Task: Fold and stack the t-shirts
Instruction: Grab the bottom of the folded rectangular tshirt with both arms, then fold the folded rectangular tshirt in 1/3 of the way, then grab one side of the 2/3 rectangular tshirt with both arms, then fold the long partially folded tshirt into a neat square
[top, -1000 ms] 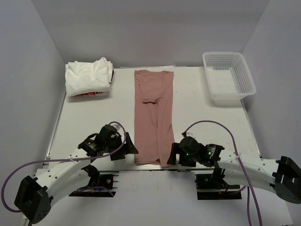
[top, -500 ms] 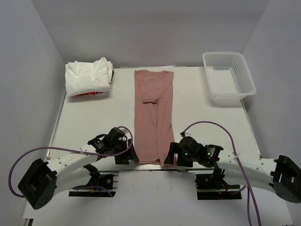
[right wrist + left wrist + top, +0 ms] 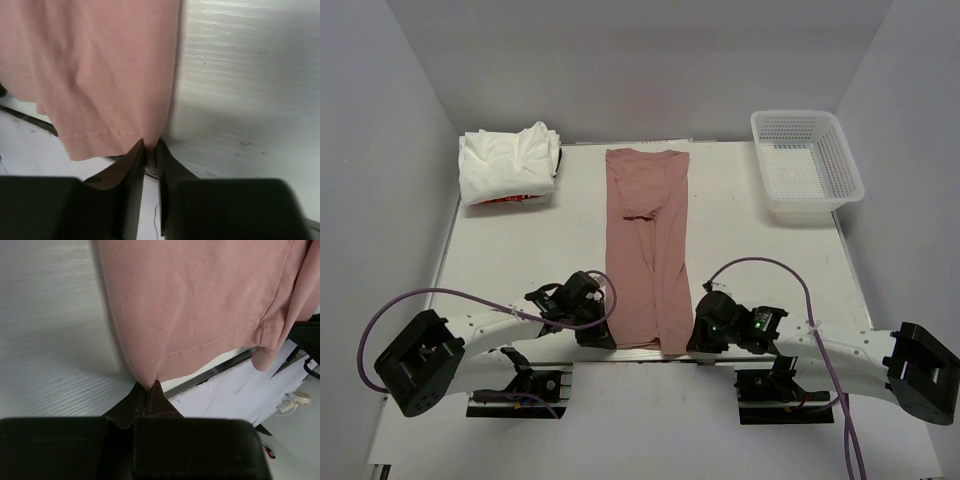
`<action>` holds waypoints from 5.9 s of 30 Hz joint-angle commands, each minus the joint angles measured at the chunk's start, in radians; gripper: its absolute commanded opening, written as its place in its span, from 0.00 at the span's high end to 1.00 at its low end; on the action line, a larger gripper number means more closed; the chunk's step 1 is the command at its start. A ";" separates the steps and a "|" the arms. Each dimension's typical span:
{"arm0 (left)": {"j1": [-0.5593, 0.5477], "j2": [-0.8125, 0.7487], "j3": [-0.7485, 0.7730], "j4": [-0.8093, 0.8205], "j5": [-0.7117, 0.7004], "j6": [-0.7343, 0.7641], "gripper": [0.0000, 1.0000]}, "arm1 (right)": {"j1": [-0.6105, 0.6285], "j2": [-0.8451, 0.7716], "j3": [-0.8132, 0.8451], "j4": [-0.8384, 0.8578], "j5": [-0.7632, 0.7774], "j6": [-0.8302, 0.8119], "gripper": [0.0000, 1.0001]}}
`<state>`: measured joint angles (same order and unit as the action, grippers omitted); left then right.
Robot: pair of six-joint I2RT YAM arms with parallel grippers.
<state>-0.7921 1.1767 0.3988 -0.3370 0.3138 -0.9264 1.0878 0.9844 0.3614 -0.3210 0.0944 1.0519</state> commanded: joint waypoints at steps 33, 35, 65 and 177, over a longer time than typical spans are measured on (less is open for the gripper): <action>0.096 0.325 0.813 -0.330 -0.610 0.064 1.00 | -0.196 0.345 0.597 -0.032 0.550 -0.277 1.00; 0.117 0.380 0.857 -0.330 -0.610 0.075 1.00 | -0.230 0.387 0.637 -0.001 0.545 -0.314 1.00; 0.361 0.737 1.228 -0.363 -0.493 0.189 0.00 | -0.536 0.865 1.095 0.106 0.226 -0.541 0.21; 0.300 0.262 0.917 -0.238 -0.360 0.198 1.00 | -0.568 0.382 0.789 -0.010 -0.191 -0.392 1.00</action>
<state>-0.5060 1.3968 1.2129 -0.5419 0.0383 -0.7414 0.5415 1.3289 1.0599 -0.3435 -0.1150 0.6521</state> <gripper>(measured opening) 0.094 0.026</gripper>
